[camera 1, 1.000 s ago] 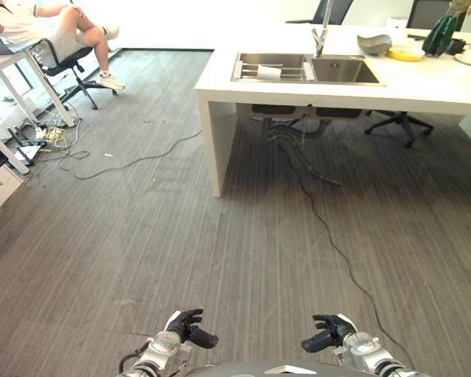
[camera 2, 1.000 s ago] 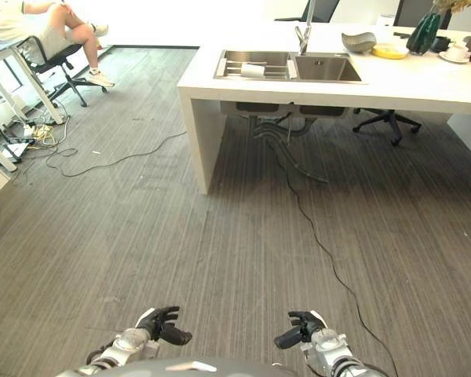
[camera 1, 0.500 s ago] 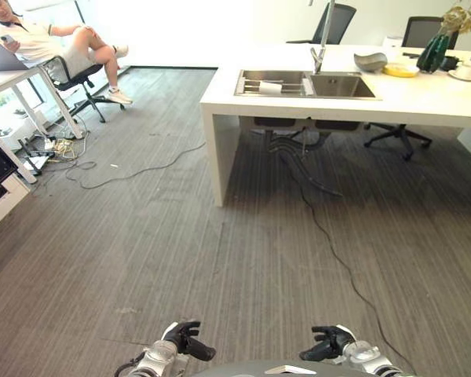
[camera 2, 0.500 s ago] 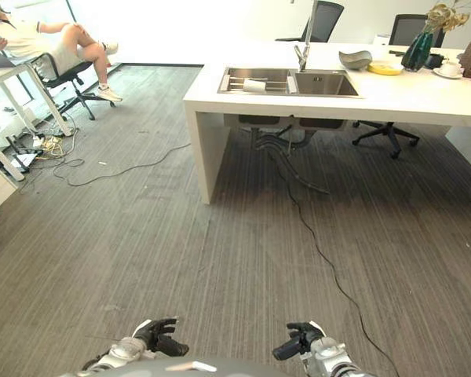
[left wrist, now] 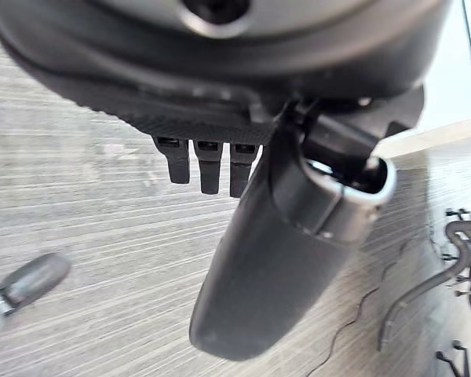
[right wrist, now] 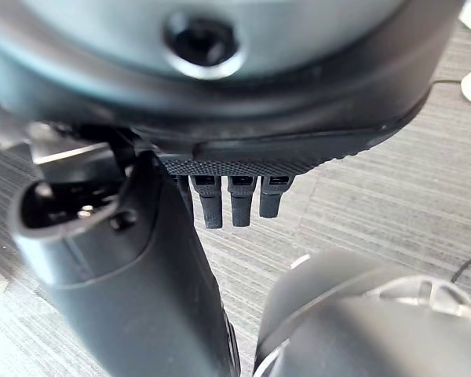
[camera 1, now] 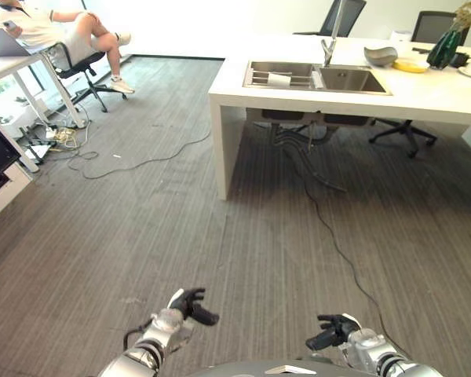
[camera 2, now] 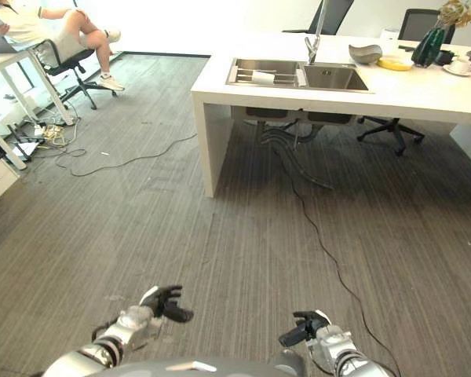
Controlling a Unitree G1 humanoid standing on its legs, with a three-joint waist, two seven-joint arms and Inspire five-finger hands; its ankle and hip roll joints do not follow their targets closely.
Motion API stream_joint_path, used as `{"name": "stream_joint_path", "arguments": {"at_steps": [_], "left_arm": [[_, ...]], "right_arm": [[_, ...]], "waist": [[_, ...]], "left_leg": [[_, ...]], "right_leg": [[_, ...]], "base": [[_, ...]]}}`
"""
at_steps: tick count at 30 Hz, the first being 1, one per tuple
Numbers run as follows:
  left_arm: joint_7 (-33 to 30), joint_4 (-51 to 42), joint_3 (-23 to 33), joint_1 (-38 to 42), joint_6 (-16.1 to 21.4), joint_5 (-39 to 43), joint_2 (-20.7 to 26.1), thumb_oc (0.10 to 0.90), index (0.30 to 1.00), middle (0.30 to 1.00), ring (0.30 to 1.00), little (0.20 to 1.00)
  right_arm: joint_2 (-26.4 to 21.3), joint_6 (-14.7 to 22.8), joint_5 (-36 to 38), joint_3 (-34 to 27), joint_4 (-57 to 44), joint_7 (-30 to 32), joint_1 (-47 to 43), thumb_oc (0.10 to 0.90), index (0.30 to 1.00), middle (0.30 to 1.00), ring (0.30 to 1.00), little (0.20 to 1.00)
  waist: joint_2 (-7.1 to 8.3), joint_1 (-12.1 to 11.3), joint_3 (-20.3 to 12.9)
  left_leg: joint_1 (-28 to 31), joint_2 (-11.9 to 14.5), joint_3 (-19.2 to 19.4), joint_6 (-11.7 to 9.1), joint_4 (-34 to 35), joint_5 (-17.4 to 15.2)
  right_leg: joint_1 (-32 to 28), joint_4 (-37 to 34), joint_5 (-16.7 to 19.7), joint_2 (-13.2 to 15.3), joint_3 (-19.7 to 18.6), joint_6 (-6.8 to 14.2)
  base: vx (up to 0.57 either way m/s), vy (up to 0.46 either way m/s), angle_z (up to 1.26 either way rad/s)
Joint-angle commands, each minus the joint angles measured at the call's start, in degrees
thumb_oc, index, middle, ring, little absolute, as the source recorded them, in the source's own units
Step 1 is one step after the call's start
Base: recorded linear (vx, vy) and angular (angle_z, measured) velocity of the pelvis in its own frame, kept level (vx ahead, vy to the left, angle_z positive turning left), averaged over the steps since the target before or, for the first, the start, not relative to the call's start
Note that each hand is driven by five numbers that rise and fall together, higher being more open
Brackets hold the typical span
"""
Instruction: Place the dishes in the dishwasher.
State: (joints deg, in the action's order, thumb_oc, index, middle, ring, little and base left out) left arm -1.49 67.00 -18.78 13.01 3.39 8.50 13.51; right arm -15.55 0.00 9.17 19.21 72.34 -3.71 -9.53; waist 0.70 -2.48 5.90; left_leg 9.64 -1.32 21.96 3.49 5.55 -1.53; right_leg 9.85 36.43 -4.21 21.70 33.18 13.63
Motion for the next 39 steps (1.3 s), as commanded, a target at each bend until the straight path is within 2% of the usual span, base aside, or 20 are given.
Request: {"name": "stream_joint_path", "arguments": {"at_steps": [1, 3, 4, 7, 12, 15, 17, 18, 20, 22, 24, 25, 27, 29, 32, 34, 35, 36, 37, 39], "left_arm": [[-1.12, -0.81, 0.67, 6.05, 2.68, 1.91, 0.86, 0.800, 0.900, 0.900, 0.900, 0.900], [-1.04, -1.59, 0.28, 7.25, 2.69, 2.27, 0.79, 0.800, 0.900, 0.900, 0.900, 0.900], [-1.43, -2.40, 0.26, 8.53, 3.00, 2.41, 0.70, 0.800, 0.900, 0.900, 0.900, 0.900], [-1.34, -4.39, -0.23, 8.43, 3.33, 1.84, 0.69, 0.800, 0.900, 0.900, 0.900, 0.900], [-1.28, -10.22, -0.84, 7.56, 3.58, 1.84, 1.07, 0.800, 0.900, 0.900, 0.900, 0.900], [-0.87, -17.87, -1.86, 6.49, 3.24, 3.30, 3.26, 0.800, 0.900, 0.900, 0.900, 0.900], [-0.86, -17.94, -1.87, 6.46, 3.18, 3.31, 3.29, 0.800, 0.900, 0.900, 0.900, 0.900], [-0.94, -25.11, -1.64, 6.49, 2.78, 4.75, 5.63, 0.800, 0.900, 0.900, 0.900, 0.900], [-0.90, -32.62, -0.64, 6.14, 2.69, 6.41, 7.65, 0.800, 0.900, 0.900, 0.900, 0.900], [-0.63, -38.67, 0.28, 6.17, 3.26, 6.53, 9.62, 0.800, 0.900, 0.900, 0.900, 0.900], [-0.62, -41.37, 1.03, 6.43, 3.66, 6.24, 10.73, 0.800, 0.900, 0.900, 0.900, 0.900], [-0.29, -46.70, 2.28, 7.38, 4.68, 5.53, 12.46, 0.800, 0.900, 0.900, 0.900, 0.900], [-0.26, -47.00, 2.34, 7.18, 4.48, 5.52, 12.56, 0.800, 0.900, 0.900, 0.900, 0.900], [-0.77, -55.56, 5.14, 10.20, 6.54, 3.57, 16.60, 0.800, 0.900, 0.900, 0.900, 0.900], [-1.12, -61.17, 6.72, 13.48, 7.53, 3.13, 20.04, 0.800, 0.900, 0.900, 0.900, 0.900], [-1.16, -65.55, 7.18, 15.56, 8.31, 2.11, 21.71, 0.800, 0.900, 0.900, 0.900, 0.900], [-1.87, -68.53, 7.39, 17.23, 8.80, 1.48, 22.68, 0.800, 0.900, 0.900, 0.900, 0.900], [-1.88, -68.57, 7.42, 17.24, 8.76, 1.48, 22.68, 0.800, 0.900, 0.900, 0.900, 0.900], [-3.10, -71.37, 7.79, 19.27, 9.66, 0.66, 23.71, 0.800, 0.900, 0.900, 0.900, 0.900], [-4.40, -73.13, 9.19, 19.99, 10.04, -0.32, 24.39, 0.800, 0.900, 0.900, 0.900, 0.900]], "right_arm": [[-0.77, 1.14, 2.48, -0.86, -1.23, 0.55, -5.57, 0.800, 0.900, 0.900, 0.900, 0.900], [-0.67, 1.44, 3.45, -0.52, -2.47, 0.96, -6.16, 0.800, 0.900, 0.900, 0.900, 0.900], [-0.51, 1.55, 4.22, -0.83, -3.13, 1.09, -5.98, 0.800, 0.900, 0.900, 0.900, 0.900], [-0.21, 1.37, 4.81, -1.59, -2.96, 0.24, -3.56, 0.800, 0.900, 0.900, 0.900, 0.900], [-0.51, 1.36, 4.82, -3.50, -1.74, -0.39, -0.69, 0.800, 0.900, 0.900, 0.900, 0.900], [-0.63, 1.33, 4.80, -4.31, 1.54, -0.10, 1.04, 0.800, 0.900, 0.900, 0.900, 0.900], [-0.61, 1.34, 4.80, -4.31, 1.55, -0.10, 1.04, 0.800, 0.900, 0.900, 0.900, 0.900], [-1.53, 1.67, 6.31, -5.25, 2.18, 0.65, 1.83, 0.800, 0.900, 0.900, 0.900, 0.900], [-2.27, 1.57, 6.13, -5.61, 3.03, 1.23, 2.23, 0.800, 0.900, 0.900, 0.900, 0.900], [-2.19, 1.52, 6.12, -6.10, 3.81, 1.13, 3.35, 0.800, 0.900, 0.900, 0.900, 0.900], [-2.13, 1.66, 6.21, -6.29, 4.12, 1.08, 3.59, 0.800, 0.900, 0.900, 0.900, 0.900], [-1.95, 1.98, 6.26, -6.72, 4.52, 0.74, 4.43, 0.800, 0.900, 0.900, 0.900, 0.900], [-1.90, 2.01, 6.24, -6.70, 4.54, 0.73, 4.47, 0.800, 0.900, 0.900, 0.900, 0.900], [-0.90, 2.37, 4.59, -7.19, 7.68, 0.15, 3.90, 0.800, 0.900, 0.900, 0.900, 0.900], [0.14, 1.60, 4.29, -7.85, 10.51, -0.57, 3.26, 0.800, 0.900, 0.900, 0.900, 0.900], [1.56, 1.18, 4.20, -8.72, 12.22, -1.16, 4.36, 0.800, 0.900, 0.900, 0.900, 0.900], [2.31, 0.65, 4.05, -9.29, 12.72, -2.53, 5.08, 0.800, 0.900, 0.900, 0.900, 0.900], [2.30, 0.64, 4.04, -9.30, 12.72, -2.54, 5.05, 0.800, 0.900, 0.900, 0.900, 0.900], [2.08, 0.45, 3.40, -9.25, 11.76, -3.18, 4.94, 0.800, 0.900, 0.900, 0.900, 0.900], [2.01, 0.22, 3.26, -9.67, 11.15, -3.56, 4.76, 0.800, 0.900, 0.900, 0.900, 0.900]], "waist": [[0.14, -0.76, 1.53], [0.61, -0.72, 2.09], [0.70, 0.23, 2.64], [1.15, 1.17, 2.44], [1.28, 2.30, 0.66], [0.40, 0.94, 0.74], [0.29, 1.15, 0.58], [0.60, -1.48, 2.37], [1.19, -4.00, 4.16], [2.67, -5.93, 4.86], [2.78, -6.97, 4.89], [2.27, -8.70, 4.26], [2.63, -8.83, 4.33], [1.81, -12.62, 3.89], [2.33, -14.29, 2.27], [3.56, -14.67, 0.92], [3.54, -13.93, 0.29], [3.48, -14.03, 0.20], [2.44, -12.10, 1.17], [0.50, -11.17, 1.54]], "left_leg": [[3.74, -0.08, -1.43, -2.14, -0.55, -4.66], [4.45, -0.13, -2.73, -2.87, -0.55, -5.17], [5.73, 0.34, -4.46, -4.01, -0.76, -6.28], [8.35, 0.51, -6.84, -5.05, -2.13, -8.99], [10.69, 2.24, -9.20, -6.10, -7.82, -9.87], [1.75, 9.42, -11.63, -10.52, -30.79, 4.40], [1.27, 9.66, -11.93, -10.61, -31.30, 4.20], [-6.77, 13.04, -12.79, -11.98, -46.97, 9.74], [-13.94, 12.35, -13.61, -11.01, -52.58, 6.85], [-21.60, 8.77, -13.27, -9.46, -49.24, 5.51], [-23.61, 8.50, -12.89, -9.54, -45.04, 5.58], [-24.89, 8.34, -12.73, -9.52, -32.91, 3.01], [-24.18, 7.92, -12.36, -9.39, -31.85, 3.38], [-26.25, 5.34, -13.23, -9.65, -2.21, 12.30], [-24.94, 4.23, -13.12, -8.94, -1.38, 13.95], [-22.20, 2.69, -12.44, -6.98, -1.01, 12.96], [-18.18, 1.89, -11.25, -4.81, -1.17, 10.47], [-18.31, 1.98, -11.14, -4.74, -1.09, 10.63], [-16.11, 2.21, -11.14, -3.40, -1.79, 9.11], [-12.91, 3.17, -9.89, -2.43, -1.49, 7.18]], "right_leg": [[-4.17, -15.32, 10.49, -3.09, 0.62, 0.12], [-2.96, -24.60, 12.30, -3.37, -0.11, 0.17], [-1.54, -33.90, 14.66, -3.63, -4.76, 0.63], [0.60, -37.67, 18.31, -2.85, -10.21, 1.37], [0.40, -33.35, 18.09, -2.99, -7.58, 0.79], [-3.60, -31.06, 11.15, -9.40, -4.44, -5.02], [-3.53, -31.13, 11.13, -9.56, -4.16, -5.10], [-7.97, -32.64, 7.52, -12.94, -3.51, -7.83], [-11.86, -35.62, 5.51, -15.12, -3.35, -9.32], [-14.40, -38.19, 5.65, -15.00, -3.22, -9.48], [-15.53, -39.57, 5.27, -15.71, -3.52, -9.32], [-17.71, -41.36, 3.63, -17.64, -4.55, -8.19], [-17.80, -41.33, 3.64, -17.23, -4.69, -8.06], [-19.90, -41.43, 1.36, -19.74, -5.17, -6.50], [-22.88, -41.43, -0.39, -21.65, -6.89, -5.82], [-22.74, -33.61, -1.74, -21.08, -7.85, -4.99], [-19.22, -20.66, 1.55, -16.98, -7.27, -0.90], [-18.89, -20.41, 1.58, -16.98, -7.39, -0.91], [-13.88, -5.63, 7.39, -14.04, -8.17, 1.37], [-9.04, 4.64, 9.88, -11.17, -6.22, 1.37]], "base": [[0.32, -0.111, -0.09], [0.27, -0.119, 0.03], [0.25, -0.083, 0.11], [0.47, -0.094, 0.30], [0.52, -0.163, 0.58], [0.54, -0.359, 0.68], [0.20, -0.227, 0.12], [0.38, -0.409, 0.04], [0.43, -0.319, 0.06], [0.26, -0.063, -0.03], [0.36, -0.019, -0.08], [0.49, -0.001, -0.25], [0.33, 0.053, -0.30], [0.51, 0.184, -0.41], [0.49, 0.145, -0.48], [0.72, 0.270, -1.18], [0.54, 0.252, -0.49], [0.56, 0.304, -0.31], [0.21, 0.136, -0.19], [0.28, 0.169, -0.03]]}}
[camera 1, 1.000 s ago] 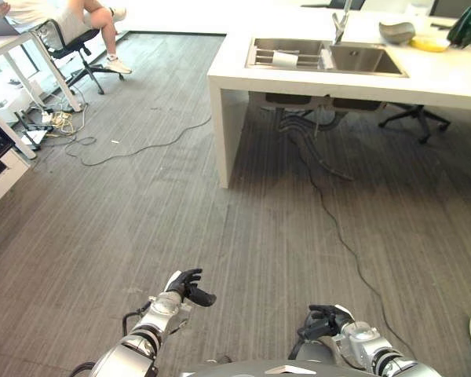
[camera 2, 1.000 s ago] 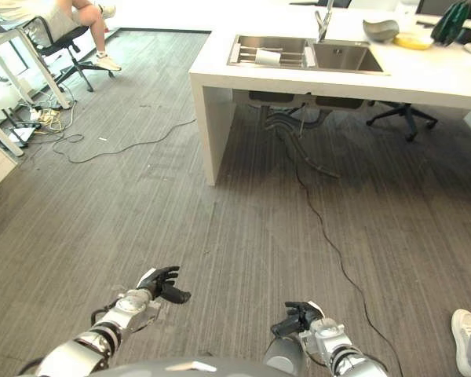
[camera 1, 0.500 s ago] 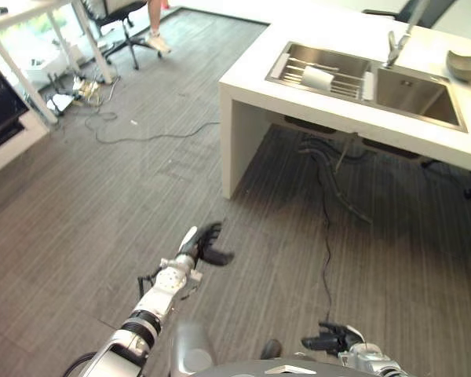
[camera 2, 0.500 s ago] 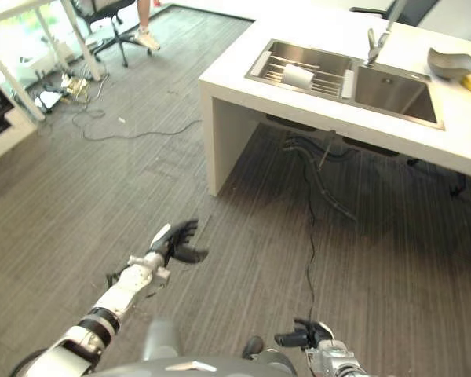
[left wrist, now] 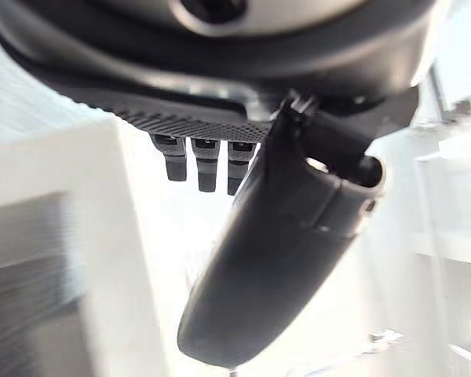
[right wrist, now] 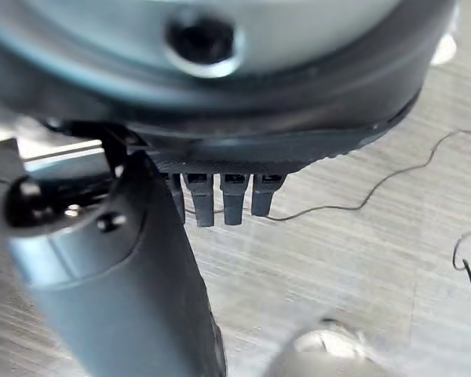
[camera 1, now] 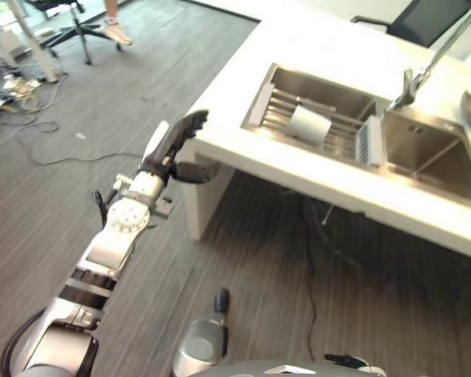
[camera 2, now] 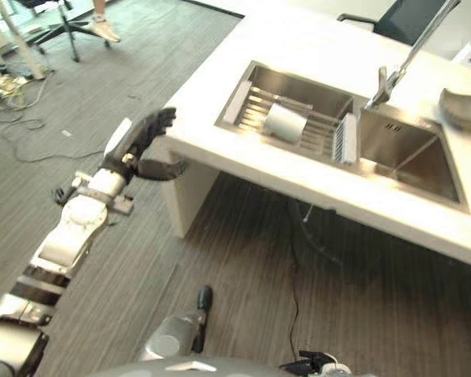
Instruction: Place the dishes in the dishwasher.
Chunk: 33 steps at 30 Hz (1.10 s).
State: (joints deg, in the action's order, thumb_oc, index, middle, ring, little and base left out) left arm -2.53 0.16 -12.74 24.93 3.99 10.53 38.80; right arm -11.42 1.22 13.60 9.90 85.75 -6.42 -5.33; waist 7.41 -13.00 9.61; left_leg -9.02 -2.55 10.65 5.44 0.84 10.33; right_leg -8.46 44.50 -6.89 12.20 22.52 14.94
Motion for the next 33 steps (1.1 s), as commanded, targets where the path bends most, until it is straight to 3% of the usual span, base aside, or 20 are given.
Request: {"name": "stream_joint_path", "arguments": {"at_steps": [1, 3, 4, 5, 6, 7, 8, 14, 22, 33], "left_arm": [[-3.37, -6.32, 3.23, 8.07, 9.41, -2.36, -0.94, 0.800, 0.900, 0.900, 0.900, 0.900], [-4.05, -8.99, 4.38, 8.32, 9.80, -2.65, -1.10, 0.800, 0.900, 0.900, 0.900, 0.900], [-4.50, -10.85, 4.45, 8.89, 10.43, -3.02, -1.36, 0.800, 0.900, 0.900, 0.900, 0.900], [-4.50, -10.87, 4.43, 8.89, 10.41, -3.03, -1.37, 0.800, 0.900, 0.900, 0.900, 0.900], [-4.44, -11.73, 4.35, 9.31, 10.79, -3.42, -1.19, 0.800, 0.900, 0.900, 0.900, 0.900], [-4.44, -11.74, 4.35, 9.30, 10.79, -3.42, -1.19, 0.800, 0.900, 0.900, 0.900, 0.900], [-5.85, -13.74, 6.28, 8.20, 11.40, -4.53, -2.24, 0.800, 0.900, 0.900, 0.900, 0.900], [-3.18, -12.86, 9.30, 2.17, 11.24, -3.57, -2.40, 0.800, 0.900, 0.900, 0.900, 0.900], [-0.32, -12.58, 10.35, -5.07, 11.40, -2.94, -1.02, 0.800, 0.900, 0.900, 0.900, 0.900], [2.17, -7.59, 4.97, -5.34, 10.96, -14.31, 8.47, 0.800, 0.900, 0.900, 0.900, 0.900]], "right_arm": [[-2.19, -1.02, -1.17, -0.36, -2.28, -0.85, 0.52, 0.800, 0.900, 0.900, 0.900, 0.900], [-1.98, -1.07, -0.83, -1.14, -2.95, -1.31, 1.19, 0.800, 0.900, 0.900, 0.900, 0.900], [-2.21, -0.80, -0.77, -0.86, -3.63, -1.46, 1.43, 0.800, 0.900, 0.900, 0.900, 0.900], [-2.21, -0.81, -0.78, -0.87, -3.64, -1.47, 1.44, 0.800, 0.900, 0.900, 0.900, 0.900], [-2.41, -0.61, -0.94, -0.68, -3.87, -1.45, 1.34, 0.800, 0.900, 0.900, 0.900, 0.900], [-2.41, -0.61, -0.94, -0.68, -3.87, -1.45, 1.35, 0.800, 0.900, 0.900, 0.900, 0.900], [1.60, -0.10, -1.62, 2.17, -5.12, -0.21, 4.58, 0.800, 0.900, 0.900, 0.900, 0.900], [3.26, 0.80, -4.80, 5.51, -9.49, -2.04, 10.28, 0.800, 0.900, 0.900, 0.900, 0.900], [3.78, 1.69, -6.20, 8.32, -14.82, -3.31, 13.64, 0.800, 0.900, 0.900, 0.900, 0.900], [1.31, 1.66, -8.22, 7.07, -13.99, -5.07, 18.84, 0.800, 0.900, 0.900, 0.900, 0.900]], "waist": [[-6.37, -0.80, -2.26], [-6.85, -0.73, -2.47], [-6.90, -0.22, -2.46], [-7.01, -0.11, -2.43], [-6.93, -0.06, -2.86], [-7.00, -0.03, -2.85], [-5.81, 0.26, -3.87], [-5.01, 3.42, -5.51], [-5.97, 5.76, -5.76], [-7.20, 8.23, -5.65]], "left_leg": [[5.59, 4.56, 1.55, -4.34, 3.27, -4.51], [8.56, 3.75, 2.15, -4.42, 3.92, -6.40], [10.22, 3.00, 0.94, -4.87, 4.16, -7.53], [10.31, 3.13, 0.79, -4.94, 4.14, -7.56], [10.44, 3.32, 0.19, -5.63, 4.05, -8.05], [10.47, 3.38, 0.16, -5.65, 4.05, -8.06], [10.39, 2.68, 0.39, -6.64, 3.30, -8.97], [11.52, 4.89, 3.13, -9.47, 2.02, -8.76], [12.72, 7.55, 6.67, -11.20, 3.20, -7.82], [13.85, 8.06, 8.22, -11.53, 3.39, -7.90]], "right_leg": [[9.57, -3.39, 12.76, -1.81, 4.30, 0.06], [9.56, -7.48, 11.85, 3.99, 9.63, 0.06], [8.16, -17.53, 8.60, 5.94, 11.95, -0.29], [7.80, -17.94, 8.70, 5.70, 12.19, -0.30], [7.61, -25.25, 7.32, 5.02, 11.34, -1.34], [7.49, -25.43, 7.41, 4.91, 11.40, -1.35], [4.39, -38.37, 8.79, 3.86, 6.76, -1.65], [-0.20, -48.86, 10.90, -0.48, 6.83, -2.74], [1.31, -49.50, 9.07, -2.42, 4.32, -3.39], [2.05, -49.50, 8.81, -3.66, 2.24, -3.62]], "base": [[0.29, 0.148, -0.23], [0.37, 0.068, -0.33], [0.38, 0.011, -0.08], [0.32, -0.082, 0.02], [0.10, -0.071, 0.18], [0.30, -0.208, 0.42], [0.29, -0.192, 0.58], [0.17, -0.141, 0.25], [0.05, -0.051, -0.57], [0.01, 0.004, -0.22]]}}
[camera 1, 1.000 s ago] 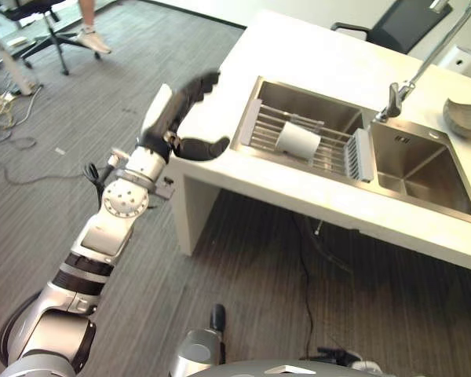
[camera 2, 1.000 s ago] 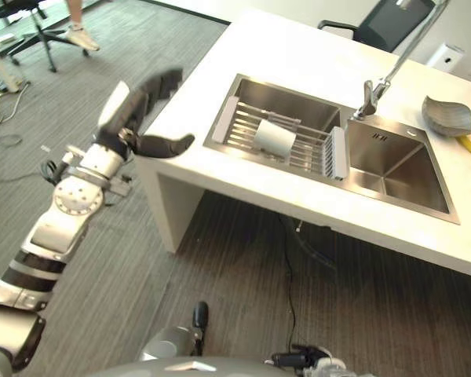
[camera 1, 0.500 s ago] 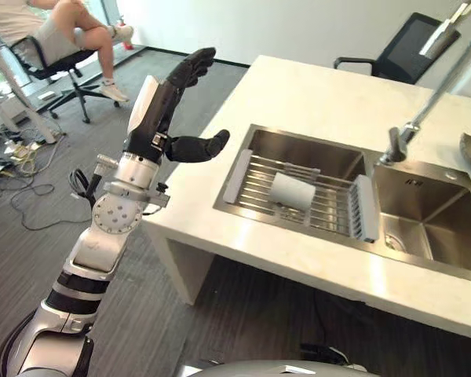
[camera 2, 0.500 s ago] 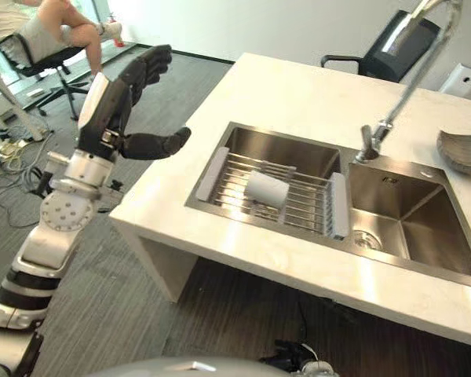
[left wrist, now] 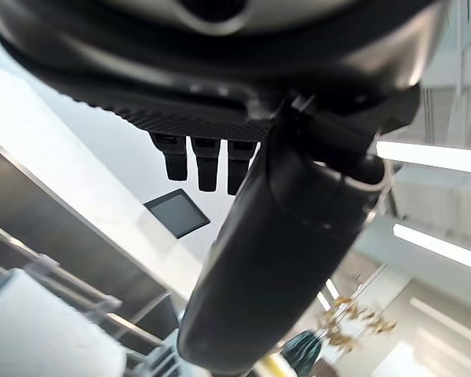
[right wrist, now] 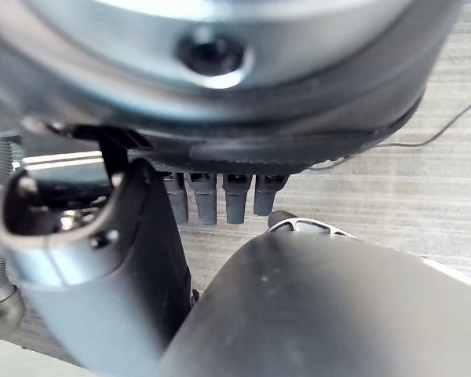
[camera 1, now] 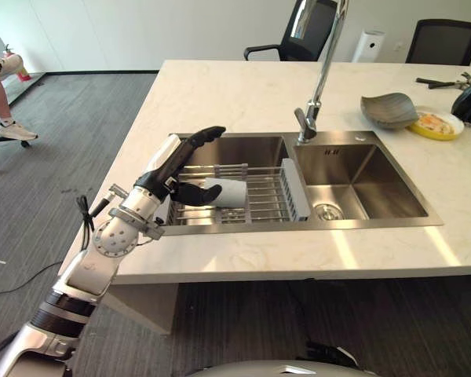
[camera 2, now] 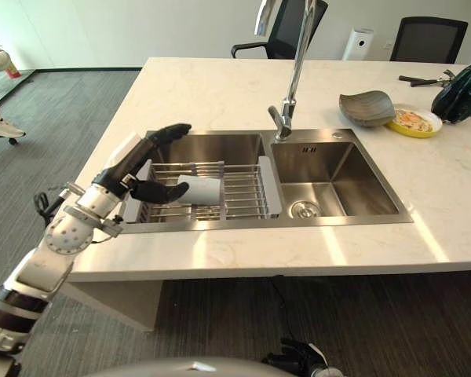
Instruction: Place the dishes in the dishwasher.
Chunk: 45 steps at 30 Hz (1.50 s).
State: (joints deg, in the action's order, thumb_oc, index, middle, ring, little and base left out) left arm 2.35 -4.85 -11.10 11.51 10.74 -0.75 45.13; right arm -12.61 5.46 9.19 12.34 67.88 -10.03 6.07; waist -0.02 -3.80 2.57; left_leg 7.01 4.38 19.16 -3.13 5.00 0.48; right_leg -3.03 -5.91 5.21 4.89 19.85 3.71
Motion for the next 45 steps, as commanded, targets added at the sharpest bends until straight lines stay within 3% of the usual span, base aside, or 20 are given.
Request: {"name": "stream_joint_path", "arguments": {"at_steps": [1, 7, 17, 20, 23, 31, 45], "left_arm": [[-2.38, -1.85, 2.64, 8.44, 3.76, -5.54, 3.14, 0.800, 0.900, 0.900, 0.900, 0.900], [-2.12, 3.85, -2.83, 12.47, 3.16, -13.59, 5.09, 0.800, 0.900, 0.900, 0.900, 0.900], [-1.81, 9.94, -11.80, 19.47, 2.49, -20.35, 6.31, 0.800, 0.900, 0.900, 0.900, 0.900], [-4.45, 12.63, -12.09, 19.31, 2.78, -24.42, 4.79, 0.800, 0.900, 0.900, 0.900, 0.900], [-6.21, 17.03, -14.23, 20.96, 1.11, -25.93, 3.89, 0.800, 0.900, 0.900, 0.900, 0.900], [-7.61, 21.24, -16.68, 23.02, 0.02, -29.00, 3.90, 0.800, 0.900, 0.900, 0.900, 0.900], [-9.63, 30.60, -18.29, 27.22, -3.51, -30.21, -1.24, 0.800, 0.900, 0.900, 0.900, 0.900]], "right_arm": [[2.55, -2.28, -3.52, 4.11, 4.50, -1.18, 6.88, 0.800, 0.900, 0.900, 0.900, 0.900], [3.70, -2.76, -1.69, 4.21, 6.71, -1.14, 5.39, 0.800, 0.900, 0.900, 0.900, 0.900], [3.37, -3.12, -2.34, 4.53, 7.55, -0.68, 4.87, 0.800, 0.900, 0.900, 0.900, 0.900], [2.72, -0.66, -3.23, 4.73, 6.94, 0.49, 6.23, 0.800, 0.900, 0.900, 0.900, 0.900], [4.86, -2.62, -2.65, 5.72, 5.72, 0.93, 5.25, 0.800, 0.900, 0.900, 0.900, 0.900], [5.00, -2.24, -2.66, 5.73, 5.15, 1.58, 6.35, 0.800, 0.900, 0.900, 0.900, 0.900], [4.04, -2.40, -1.36, 5.15, 4.80, 2.24, 6.41, 0.800, 0.900, 0.900, 0.900, 0.900]], "waist": [[0.07, -1.16, 1.18], [-1.04, -1.64, 0.04], [-1.72, -0.85, -0.45], [-1.70, 0.28, -0.18], [-2.23, 1.55, -0.06], [-2.57, 2.76, -0.01], [-2.97, 4.00, 0.23]], "left_leg": [[-2.10, 1.09, -0.48, -2.91, -0.71, 1.92], [-1.65, 1.08, -0.63, -2.87, -0.41, 1.67], [-1.28, 1.16, 0.15, -2.80, -0.15, 1.34], [-1.03, 1.20, 0.48, -2.79, -0.09, 1.21], [-0.90, 1.16, 1.22, -2.66, -0.03, 1.06], [-0.65, 1.16, 2.05, -2.63, 0.00, 0.79], [-0.38, 1.08, 2.46, -2.47, 0.00, 0.74]], "right_leg": [[-3.47, 0.91, -3.37, 3.60, 5.00, 7.60], [-3.73, 0.91, -3.30, 3.63, 5.32, 7.72], [-3.14, 0.91, -2.92, 3.87, 4.67, 8.02], [-3.06, 0.91, -2.84, 3.93, 4.36, 8.05], [-2.55, 0.91, -2.57, 4.01, 3.63, 8.13], [-2.01, 0.91, -2.43, 4.08, 2.85, 8.32], [-1.71, 0.91, -2.36, 4.17, 2.40, 8.26]], "base": [[0.00, 0.000, 0.00], [0.01, 0.022, 0.05], [0.00, 0.005, -0.01], [0.00, 0.002, -0.04], [-0.01, 0.013, -0.02], [-0.01, 0.006, -0.09], [0.00, 0.001, -0.01]]}}
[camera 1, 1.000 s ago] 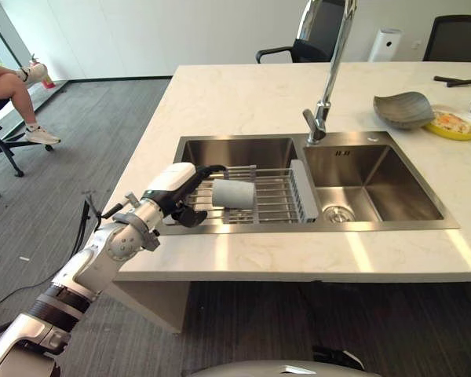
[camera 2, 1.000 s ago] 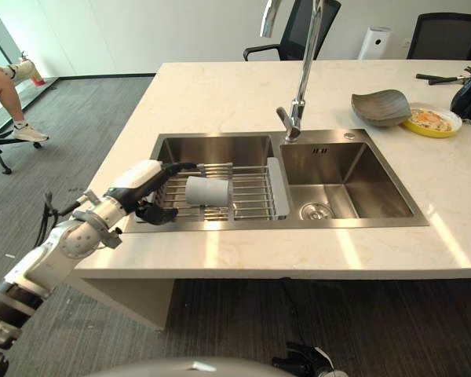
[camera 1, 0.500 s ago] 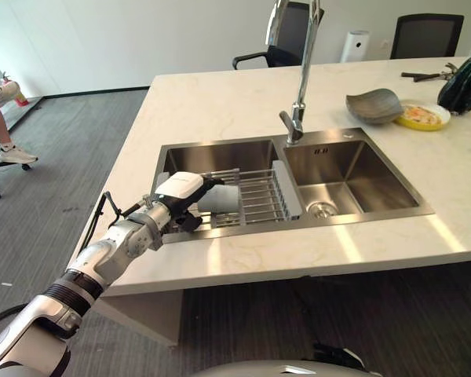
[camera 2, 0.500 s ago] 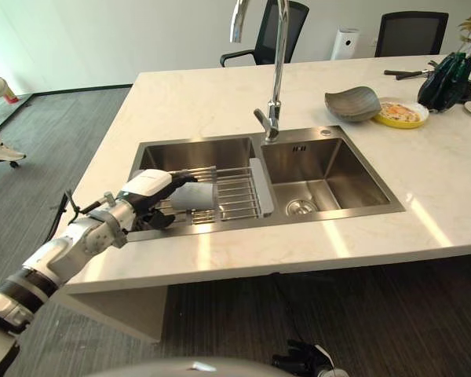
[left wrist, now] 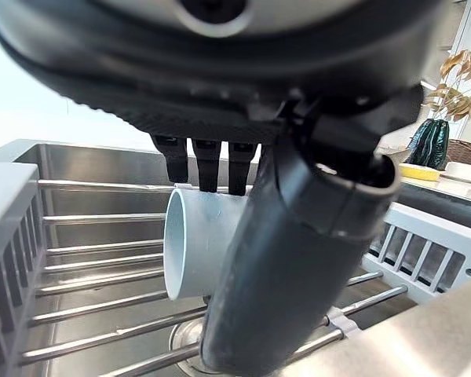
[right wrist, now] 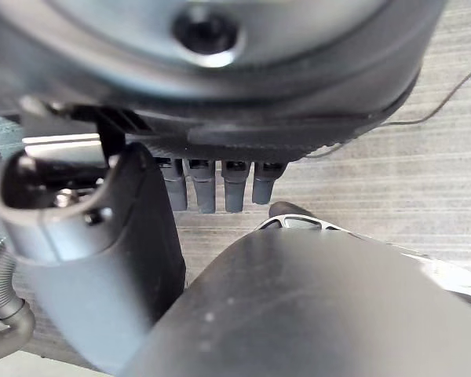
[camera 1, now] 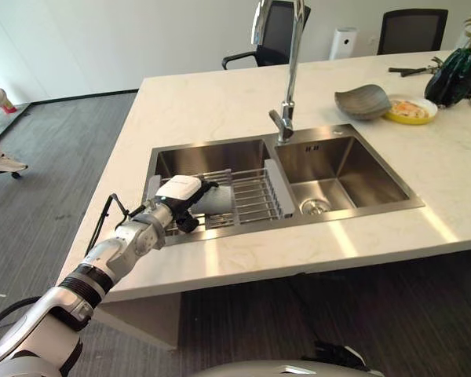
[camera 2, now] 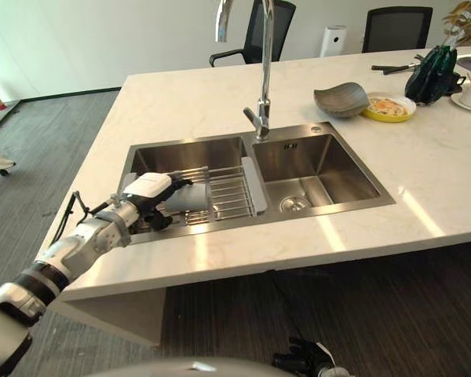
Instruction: Place the dishes in the dishwasher.
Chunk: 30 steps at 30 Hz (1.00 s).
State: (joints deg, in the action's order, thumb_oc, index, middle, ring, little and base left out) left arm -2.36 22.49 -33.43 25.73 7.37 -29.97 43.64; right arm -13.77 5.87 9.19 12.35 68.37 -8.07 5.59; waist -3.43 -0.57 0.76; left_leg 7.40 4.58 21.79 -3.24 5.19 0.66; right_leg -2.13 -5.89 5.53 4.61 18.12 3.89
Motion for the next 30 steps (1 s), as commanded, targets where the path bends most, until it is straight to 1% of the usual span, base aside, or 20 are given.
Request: {"name": "stream_joint_path", "arguments": {"at_steps": [1, 3, 8, 9, 11, 12, 13, 14, 15, 16, 20, 24, 27, 28, 29, 30], "left_arm": [[-5.01, 4.14, 3.94, 13.33, -0.41, -0.67, -0.24, 0.800, 0.900, 0.900, 0.900, 0.900], [-4.88, 6.06, 3.58, 14.61, -1.07, 0.37, -1.20, 0.800, 0.900, 0.900, 0.900, 0.900], [-4.84, 7.80, 2.59, 16.28, -1.62, 0.76, -1.92, 0.800, 0.900, 0.900, 0.900, 0.900], [-5.38, 11.09, 1.30, 17.29, -1.94, 0.19, -2.97, 0.800, 0.900, 0.900, 0.900, 0.900], [-5.36, 12.07, 0.63, 18.02, -1.96, 0.19, -3.23, 0.800, 0.900, 0.900, 0.900, 0.900], [-5.44, 14.48, -0.52, 19.02, -2.18, -0.04, -4.02, 0.800, 0.900, 0.900, 0.900, 0.900], [-5.78, 18.75, -2.53, 21.35, -2.50, -0.01, -5.12, 0.800, 0.900, 0.900, 0.900, 0.900], [-5.88, 18.97, -2.68, 21.54, -2.43, 0.01, -5.24, 0.800, 0.900, 0.900, 0.900, 0.900], [-5.48, 23.50, -4.70, 23.55, -2.90, 0.06, -6.33, 0.800, 0.900, 0.900, 0.900, 0.900], [-5.57, 23.72, -4.85, 23.73, -2.82, 0.09, -6.45, 0.800, 0.900, 0.900, 0.900, 0.900], [-4.33, 32.00, -8.67, 27.86, -3.66, 0.26, -9.03, 0.800, 0.900, 0.900, 0.900, 0.900], [-1.99, 39.78, -11.76, 31.07, -4.28, 0.18, -12.99, 0.800, 0.900, 0.900, 0.900, 0.900], [-1.09, 41.90, -12.84, 31.67, -4.32, -0.39, -14.25, 0.800, 0.900, 0.900, 0.900, 0.900], [-0.47, 42.53, -13.33, 31.73, -4.34, -0.72, -14.55, 0.580, 0.571, 0.571, 0.571, 0.571], [2.55, 47.23, -5.09, 21.49, 0.67, 2.71, -7.75, 0.400, 0.300, 0.300, 0.300, 0.300], [2.77, 47.30, -5.53, 22.28, 0.64, 2.90, -7.54, 0.400, 0.300, 0.300, 0.300, 0.300]], "right_arm": [[5.12, -2.82, -1.21, 5.08, 4.30, 0.27, 6.94, 0.800, 0.900, 0.900, 0.900, 0.900], [4.89, -2.97, -0.99, 5.03, 4.49, 0.27, 6.83, 0.800, 0.900, 0.900, 0.900, 0.900], [4.64, -3.29, -0.29, 4.62, 4.76, 0.16, 6.58, 0.800, 0.900, 0.900, 0.900, 0.900], [4.33, -3.37, -0.12, 4.87, 4.82, 0.06, 6.36, 0.800, 0.900, 0.900, 0.900, 0.900], [4.09, -3.33, -0.24, 4.97, 4.76, 0.17, 6.18, 0.800, 0.900, 0.900, 0.900, 0.900], [3.91, -3.37, -0.28, 5.19, 4.87, 0.13, 5.99, 0.800, 0.900, 0.900, 0.900, 0.900], [3.54, -3.42, -0.25, 5.48, 5.12, 0.21, 5.72, 0.800, 0.900, 0.900, 0.900, 0.900], [3.58, -3.42, -0.25, 5.41, 5.13, 0.21, 5.69, 0.800, 0.900, 0.900, 0.900, 0.900], [3.13, -3.46, -0.18, 5.75, 5.55, 0.32, 5.34, 0.800, 0.900, 0.900, 0.900, 0.900], [3.18, -3.45, -0.18, 5.67, 5.57, 0.32, 5.31, 0.800, 0.900, 0.900, 0.900, 0.900], [2.60, -3.45, 0.30, 6.08, 6.70, 0.48, 4.42, 0.800, 0.900, 0.900, 0.900, 0.900], [2.35, -3.99, 1.13, 6.51, 8.21, 0.09, 3.07, 0.800, 0.900, 0.900, 0.900, 0.900], [2.29, -4.15, 1.39, 6.59, 8.81, -0.11, 2.67, 0.800, 0.900, 0.900, 0.900, 0.900], [2.18, -4.28, 1.38, 6.70, 9.03, -0.13, 2.42, 0.800, 0.900, 0.900, 0.900, 0.900], [1.12, -4.87, -1.66, 13.06, 7.56, -0.54, -2.03, 0.800, 0.900, 0.900, 0.900, 0.900], [1.57, -4.83, -1.69, 12.74, 7.82, -0.54, -2.62, 0.800, 0.900, 0.900, 0.900, 0.900]], "waist": [[0.39, 0.80, 2.04], [0.33, 0.97, 2.02], [0.21, 1.05, 2.03], [0.11, 1.35, 2.07], [0.08, 1.37, 2.13], [0.04, 1.60, 2.15], [0.03, 1.87, 2.11], [0.05, 1.80, 2.13], [-0.04, 2.15, 2.22], [-0.02, 2.08, 2.26], [-0.17, 2.58, 2.39], [-0.29, 2.89, 2.60], [-0.27, 2.97, 2.70], [-0.20, 2.99, 2.64], [0.12, 0.55, 1.93], [0.53, 0.35, 2.52]], "left_leg": [[-0.77, 0.87, -0.16, -2.35, -0.19, 0.56], [-0.77, 0.84, -0.07, -2.32, -0.19, 0.60], [-0.82, 0.80, -0.02, -2.28, -0.19, 0.64], [-0.81, 0.76, 0.03, -2.30, -0.19, 0.63], [-0.82, 0.74, 0.05, -2.30, -0.19, 0.66], [-0.84, 0.73, 0.05, -2.29, -0.19, 0.67], [-0.89, 0.71, 0.12, -2.25, -0.19, 0.68], [-0.90, 0.71, 0.11, -2.25, -0.19, 0.68], [-0.87, 0.76, 0.27, -2.22, -0.19, 0.72], [-0.87, 0.75, 0.26, -2.22, -0.19, 0.73], [-0.94, 0.70, 0.46, -2.16, -0.19, 0.78], [-1.13, 0.68, 0.58, -2.10, -0.19, 0.78], [-1.12, 0.61, 0.65, -2.09, -0.19, 0.73], [-1.34, 0.59, 0.78, -2.04, -0.19, 0.92], [-1.53, 0.51, -0.34, -2.30, -0.19, 1.51], [-1.42, 0.43, -0.33, -2.28, -0.20, 1.63]], "right_leg": [[-2.60, 0.89, -2.69, 4.44, 4.12, 8.08], [-2.56, 0.89, -2.68, 4.47, 4.16, 8.08], [-2.48, 0.89, -2.64, 4.58, 4.30, 8.13], [-2.39, 0.89, -2.59, 4.62, 4.26, 8.15], [-2.29, 0.89, -2.53, 4.66, 4.30, 8.17], [-2.25, 0.89, -2.50, 4.68, 4.30, 8.16], [-2.17, 0.89, -2.42, 4.70, 4.20, 8.21], [-2.16, 0.89, -2.42, 4.70, 4.20, 8.21], [-2.12, 0.89, -2.33, 4.71, 4.19, 8.23], [-2.12, 0.89, -2.33, 4.71, 4.19, 8.23], [-1.91, 0.89, -2.27, 4.71, 4.04, 8.29], [-1.47, 0.89, -2.15, 4.81, 3.93, 8.40], [-1.45, 0.89, -2.10, 4.84, 3.95, 8.44], [-1.21, 0.89, -1.92, 4.90, 3.95, 8.36], [-1.64, 0.89, -1.90, 4.86, 4.73, 7.84], [-1.75, 0.89, -1.87, 4.95, 4.71, 7.81]], "base": [[0.00, 0.000, 0.00], [0.00, 0.000, 0.00], [0.00, 0.000, 0.00], [0.00, 0.000, 0.00], [0.00, 0.000, 0.00], [0.00, 0.000, 0.00], [0.00, 0.000, 0.00], [0.00, 0.000, 0.00], [0.00, 0.000, 0.00], [0.00, -0.003, -0.03], [-0.01, -0.003, -0.08], [0.00, -0.002, -0.01], [0.00, 0.000, 0.00], [0.00, 0.000, 0.00], [0.00, 0.000, 0.00], [0.00, -0.028, -0.38]]}}
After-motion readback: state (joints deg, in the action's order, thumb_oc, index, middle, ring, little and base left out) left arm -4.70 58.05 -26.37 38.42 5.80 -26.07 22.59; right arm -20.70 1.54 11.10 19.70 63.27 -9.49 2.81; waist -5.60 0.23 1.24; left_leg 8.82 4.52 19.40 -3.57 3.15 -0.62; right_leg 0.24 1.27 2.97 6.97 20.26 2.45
